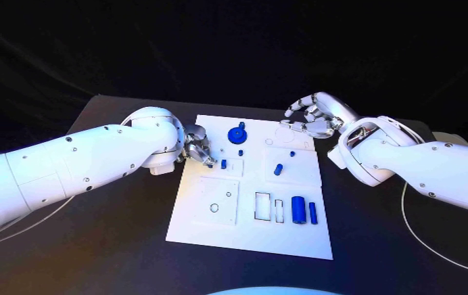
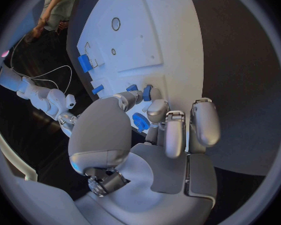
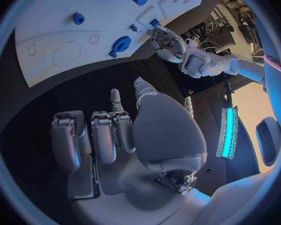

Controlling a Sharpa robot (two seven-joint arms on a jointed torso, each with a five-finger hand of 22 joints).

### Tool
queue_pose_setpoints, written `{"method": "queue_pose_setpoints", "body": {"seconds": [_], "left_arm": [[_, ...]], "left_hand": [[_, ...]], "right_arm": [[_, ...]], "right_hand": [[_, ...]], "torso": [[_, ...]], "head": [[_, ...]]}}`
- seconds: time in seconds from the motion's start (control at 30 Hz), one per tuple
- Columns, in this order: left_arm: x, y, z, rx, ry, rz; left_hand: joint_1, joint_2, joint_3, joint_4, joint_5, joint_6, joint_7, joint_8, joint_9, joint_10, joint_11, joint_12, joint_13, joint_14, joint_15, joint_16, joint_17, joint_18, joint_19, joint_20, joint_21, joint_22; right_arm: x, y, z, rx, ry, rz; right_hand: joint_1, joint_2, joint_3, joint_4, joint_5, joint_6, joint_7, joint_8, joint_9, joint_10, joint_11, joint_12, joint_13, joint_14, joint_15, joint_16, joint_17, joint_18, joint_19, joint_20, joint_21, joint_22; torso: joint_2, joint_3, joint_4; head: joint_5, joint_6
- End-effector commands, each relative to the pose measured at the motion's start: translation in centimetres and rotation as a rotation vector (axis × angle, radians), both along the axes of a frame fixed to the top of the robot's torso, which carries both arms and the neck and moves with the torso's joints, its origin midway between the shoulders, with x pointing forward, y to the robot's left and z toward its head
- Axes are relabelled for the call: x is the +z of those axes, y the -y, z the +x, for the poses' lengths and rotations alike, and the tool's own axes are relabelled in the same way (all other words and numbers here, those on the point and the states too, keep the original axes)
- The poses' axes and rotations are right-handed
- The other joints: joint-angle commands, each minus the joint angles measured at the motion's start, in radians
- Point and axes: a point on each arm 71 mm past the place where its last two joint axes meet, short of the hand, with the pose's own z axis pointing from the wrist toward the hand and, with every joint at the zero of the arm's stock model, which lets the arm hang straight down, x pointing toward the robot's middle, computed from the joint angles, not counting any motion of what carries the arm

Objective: Assemble the parts on the task board

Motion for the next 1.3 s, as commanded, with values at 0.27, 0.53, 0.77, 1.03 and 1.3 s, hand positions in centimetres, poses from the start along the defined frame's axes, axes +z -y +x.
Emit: {"method": "queue_pose_setpoints", "body": {"seconds": [0.27,0.53,0.77,1.03,1.3], "left_arm": [[-0.09,-0.06,0.07,-0.007,-0.006,0.016],[-0.13,-0.1,0.01,-0.013,-0.012,0.022],[-0.16,-0.06,-0.07,-0.02,-0.018,0.026],[-0.16,-0.01,-0.11,-0.022,-0.02,0.026],[-0.14,0.04,-0.2,-0.025,-0.02,0.024]], "left_hand": [[-0.011,0.0,-0.04,0.017,-0.004,-0.001,0.007,0.001,-0.009,0.0,-0.002,0.006,-0.001,0.099,-0.005,0.002,0.253,-0.007,0.004,0.0,0.005,0.003],[-0.011,-0.001,-0.056,0.025,-0.003,0.001,0.006,0.003,-0.013,0.002,-0.002,0.009,0.002,0.099,-0.005,0.003,0.254,-0.008,0.006,0.0,0.007,0.006],[-0.011,-0.008,-0.084,0.039,-0.002,0.005,0.005,0.006,-0.019,0.006,-0.003,0.013,0.006,0.1,-0.006,0.004,0.256,-0.008,0.009,0.0,0.009,0.011],[-0.011,-0.007,-0.094,0.045,-0.001,0.007,0.004,0.007,-0.022,0.008,-0.003,0.014,0.008,0.1,-0.006,0.004,0.256,-0.009,0.01,0.0,0.01,0.013],[-0.015,-0.006,-0.106,0.05,-0.002,0.01,0.004,0.008,-0.025,0.009,-0.004,0.016,0.009,0.1,-0.006,0.004,0.257,-0.009,0.011,0.001,0.01,0.014]], "right_arm": [[-0.02,-0.1,-0.08,0.01,0.002,-0.007],[-0.01,-0.1,-0.11,0.01,0.002,-0.007],[0.0,-0.12,-0.12,0.011,0.003,-0.007],[0.0,-0.11,-0.12,0.011,0.003,-0.007],[0.0,-0.08,-0.12,0.01,0.002,-0.007]], "right_hand": [[0.003,0.005,-0.008,0.0,0.004,-0.007,-0.002,0.004,0.001,0.031,-0.007,-0.006,0.181,0.085,-0.005,-0.003,0.171,-0.001,0.077,-0.006,-0.002,0.228],[0.003,0.005,-0.008,0.0,0.004,-0.007,-0.002,0.004,0.001,0.031,-0.007,-0.006,0.181,0.085,-0.005,-0.003,0.171,-0.001,0.077,-0.006,-0.002,0.228],[0.003,0.005,-0.008,0.0,0.004,-0.007,-0.002,0.004,0.001,0.031,-0.007,-0.006,0.181,0.085,-0.005,-0.003,0.171,-0.001,0.077,-0.006,-0.002,0.228],[0.0,0.005,-0.009,0.001,0.004,-0.008,-0.002,0.005,0.002,0.031,-0.007,-0.006,0.181,0.085,-0.005,-0.004,0.17,-0.001,0.077,-0.006,-0.002,0.228],[0.0,0.005,-0.009,0.001,0.004,-0.008,-0.002,0.005,0.002,0.031,-0.007,-0.006,0.181,0.085,-0.005,-0.004,0.17,-0.001,0.077,-0.006,-0.002,0.228]], "torso": [[0.0,-0.0003,0.0],[0.0,-0.0007,0.0007],[0.0,-0.0009,0.0002],[0.0,-0.0005,0.0003],[0.0,-0.0005,-0.0001]], "head": [[0.0,0.002],[-0.001,0.0],[-0.001,-0.001],[-0.001,-0.001],[-0.001,-0.001]]}}
